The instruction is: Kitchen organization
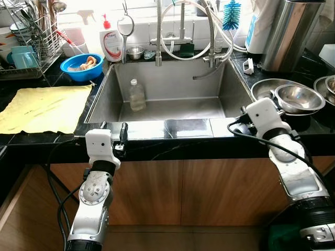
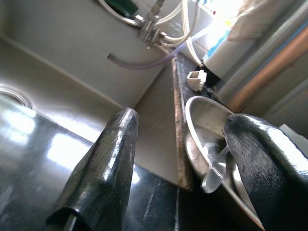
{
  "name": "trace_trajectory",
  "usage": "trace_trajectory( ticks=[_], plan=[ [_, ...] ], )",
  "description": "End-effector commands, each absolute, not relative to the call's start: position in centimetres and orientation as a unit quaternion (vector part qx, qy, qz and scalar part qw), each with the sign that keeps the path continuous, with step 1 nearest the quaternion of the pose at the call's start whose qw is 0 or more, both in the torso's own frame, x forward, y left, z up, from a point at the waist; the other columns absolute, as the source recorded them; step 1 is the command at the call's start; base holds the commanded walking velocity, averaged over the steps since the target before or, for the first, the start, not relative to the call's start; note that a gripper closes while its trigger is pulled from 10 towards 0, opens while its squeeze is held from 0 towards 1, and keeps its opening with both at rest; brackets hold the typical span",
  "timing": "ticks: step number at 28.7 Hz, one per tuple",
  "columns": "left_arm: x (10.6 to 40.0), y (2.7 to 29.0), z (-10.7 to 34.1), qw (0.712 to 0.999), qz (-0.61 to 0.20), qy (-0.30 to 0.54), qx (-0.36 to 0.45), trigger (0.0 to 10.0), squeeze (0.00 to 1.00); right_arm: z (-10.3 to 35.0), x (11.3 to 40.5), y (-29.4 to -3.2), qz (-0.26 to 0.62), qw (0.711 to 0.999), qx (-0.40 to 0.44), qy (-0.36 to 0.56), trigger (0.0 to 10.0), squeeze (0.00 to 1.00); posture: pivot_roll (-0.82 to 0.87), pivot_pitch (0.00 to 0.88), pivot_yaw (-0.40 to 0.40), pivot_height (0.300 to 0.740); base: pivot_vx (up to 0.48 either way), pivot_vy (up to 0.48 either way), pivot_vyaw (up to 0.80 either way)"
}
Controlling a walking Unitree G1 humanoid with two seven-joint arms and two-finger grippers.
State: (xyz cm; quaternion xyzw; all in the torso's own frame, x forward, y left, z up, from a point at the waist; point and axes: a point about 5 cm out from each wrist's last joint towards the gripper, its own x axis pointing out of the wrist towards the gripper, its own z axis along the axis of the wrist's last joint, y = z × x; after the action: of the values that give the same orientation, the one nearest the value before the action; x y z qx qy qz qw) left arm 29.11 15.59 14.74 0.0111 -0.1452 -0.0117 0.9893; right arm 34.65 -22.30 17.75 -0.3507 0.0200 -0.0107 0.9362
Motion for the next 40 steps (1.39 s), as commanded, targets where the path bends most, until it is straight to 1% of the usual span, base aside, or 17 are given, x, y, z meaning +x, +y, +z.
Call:
trace_trajectory(
  ticks=[1, 4, 11, 15, 19, 20, 22, 23, 24, 25, 26, 28, 29, 30, 40],
  plan=[
    [29.2, 15.7, 14.7, 0.990, -0.015, -0.140, 0.012, 10.0, 0.00, 18.5, 35.0, -22.7, -0.018, 0.932, -0.360, 0.022, 10.0, 0.00, -0.13, 0.000, 0.083, 0.740, 0.000, 0.000, 0.00],
    [29.2, 15.7, 14.8, 0.990, -0.014, -0.141, 0.013, 10.0, 0.00, 18.5, 35.0, -23.5, -0.039, 0.929, -0.366, 0.037, 10.0, 0.00, -0.13, 0.000, 0.083, 0.740, 0.000, 0.000, 0.00],
    [29.2, 15.7, 14.8, 0.990, -0.017, -0.141, 0.013, 10.0, 0.00, 18.3, 34.8, -24.5, -0.062, 0.928, -0.363, 0.056, 10.0, 0.00, -0.13, 0.000, 0.087, 0.740, 0.000, 0.000, 0.00],
    [29.3, 15.6, 14.8, 0.990, -0.018, -0.141, 0.013, 10.0, 0.00, 17.9, 34.8, -25.0, -0.073, 0.926, -0.364, 0.077, 10.0, 0.00, -0.13, 0.000, 0.088, 0.740, 0.000, 0.000, 0.00],
    [29.2, 15.6, 14.8, 0.990, -0.019, -0.141, 0.013, 10.0, 0.00, 18.0, 34.8, -25.1, -0.078, 0.925, -0.365, 0.075, 10.0, 0.00, -0.13, 0.000, 0.087, 0.740, 0.000, 0.000, 0.00],
    [29.2, 15.6, 14.7, 0.990, -0.019, -0.140, 0.013, 10.0, 0.00, 18.0, 34.8, -25.1, -0.078, 0.925, -0.364, 0.073, 8.2, 0.00, -0.13, 0.000, 0.087, 0.740, 0.000, 0.000, 0.00],
    [29.2, 15.7, 14.7, 0.990, -0.019, -0.140, 0.014, 10.0, 0.00, 18.1, 34.8, -25.0, -0.078, 0.926, -0.362, 0.072, 8.2, 0.00, -0.13, 0.000, 0.087, 0.740, 0.000, 0.000, 0.00],
    [29.2, 15.7, 14.7, 0.990, -0.018, -0.140, 0.014, 10.0, 0.00, 18.2, 34.8, -25.0, -0.080, 0.926, -0.362, 0.071, 1.7, 0.00, -0.13, 0.000, 0.087, 0.740, 0.000, 0.000, 0.00],
    [29.2, 15.7, 14.7, 0.990, -0.018, -0.140, 0.014, 10.0, 0.00, 18.2, 34.9, -25.0, -0.082, 0.925, -0.363, 0.071, 1.7, 0.00, -0.13, 0.000, 0.087, 0.740, 0.000, 0.000, 0.00],
    [29.2, 15.7, 14.7, 0.990, -0.017, -0.140, 0.013, 10.0, 0.00, 18.3, 34.9, -25.0, -0.084, 0.925, -0.363, 0.068, 1.3, 0.00, -0.13, 0.000, 0.086, 0.740, 0.000, 0.000, 0.00],
    [29.2, 15.7, 14.7, 0.990, -0.017, -0.139, 0.014, 10.0, 0.00, 18.3, 34.9, -25.0, -0.084, 0.925, -0.363, 0.067, 3.6, 0.00, -0.13, 0.000, 0.086, 0.740, 0.000, 0.000, 0.00],
    [29.2, 15.7, 14.7, 0.990, -0.018, -0.139, 0.014, 10.0, 0.00, 18.3, 34.9, -25.0, -0.084, 0.925, -0.363, 0.067, 3.6, 0.00, -0.13, 0.000, 0.086, 0.740, 0.000, 0.000, 0.00],
    [29.2, 15.7, 14.6, 0.990, -0.018, -0.139, 0.013, 10.0, 0.00, 18.3, 34.9, -25.0, -0.084, 0.925, -0.363, 0.068, 9.5, 0.00, -0.13, 0.000, 0.086, 0.740, 0.000, 0.000, 0.00],
    [29.2, 15.7, 14.6, 0.990, -0.018, -0.138, 0.013, 10.0, 0.00, 18.3, 35.0, -25.0, -0.086, 0.925, -0.363, 0.067, 10.0, 0.00, -0.13, 0.000, 0.086, 0.740, 0.000, 0.000, 0.00],
    [29.1, 15.6, 14.6, 0.990, -0.016, -0.138, 0.012, 10.0, 0.00, 18.6, 35.3, -25.2, -0.091, 0.925, -0.363, 0.058, 10.0, 0.00, -0.13, 0.000, 0.083, 0.740, 0.000, 0.000, 0.00]
  ],
)
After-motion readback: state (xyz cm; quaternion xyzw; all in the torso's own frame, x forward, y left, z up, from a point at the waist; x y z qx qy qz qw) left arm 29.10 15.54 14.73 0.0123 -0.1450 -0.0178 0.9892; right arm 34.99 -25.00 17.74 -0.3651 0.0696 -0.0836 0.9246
